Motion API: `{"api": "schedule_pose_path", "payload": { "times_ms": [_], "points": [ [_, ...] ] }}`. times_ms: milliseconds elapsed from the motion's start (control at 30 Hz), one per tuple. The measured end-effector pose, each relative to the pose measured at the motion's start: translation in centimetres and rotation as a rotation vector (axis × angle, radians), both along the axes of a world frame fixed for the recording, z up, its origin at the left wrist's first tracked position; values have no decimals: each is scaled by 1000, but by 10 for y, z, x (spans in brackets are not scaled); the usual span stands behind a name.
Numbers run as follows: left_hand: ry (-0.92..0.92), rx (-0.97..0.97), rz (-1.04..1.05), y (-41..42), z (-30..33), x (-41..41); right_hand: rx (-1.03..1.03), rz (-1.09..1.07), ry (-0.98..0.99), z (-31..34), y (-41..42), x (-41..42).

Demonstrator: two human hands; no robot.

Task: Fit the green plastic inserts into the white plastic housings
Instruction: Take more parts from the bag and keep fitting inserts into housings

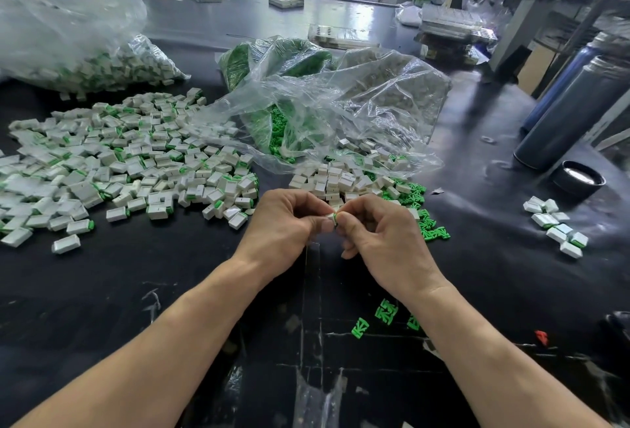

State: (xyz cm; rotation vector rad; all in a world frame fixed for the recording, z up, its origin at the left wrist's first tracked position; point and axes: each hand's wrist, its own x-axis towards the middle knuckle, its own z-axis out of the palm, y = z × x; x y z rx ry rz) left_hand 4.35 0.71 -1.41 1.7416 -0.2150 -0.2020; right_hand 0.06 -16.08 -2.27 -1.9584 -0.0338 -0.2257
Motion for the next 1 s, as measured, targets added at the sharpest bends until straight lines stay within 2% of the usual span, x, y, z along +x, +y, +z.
{"api": "schedule_pose_path", "payload": {
  "times_ms": [167, 300, 433, 667, 867, 1000],
  "points": [
    [-5, 13, 8, -2, -1, 2, 1, -23, 5, -1, 1, 1],
    [-23, 14, 18, -2, 1, 1, 92, -28, 80, 5, 1, 5],
    [-154, 84, 7, -4, 0, -2, 139, -66, 175, 7, -4, 4],
    [-465, 325, 5, -6, 1, -3, 445, -16, 336, 13, -5, 3],
    [-554, 285, 106, -14, -1, -9, 671, -52, 372, 16, 0, 2],
    [-512, 223, 56, -14, 0, -8, 611, -36, 358, 17, -3, 1]
  ]
}}
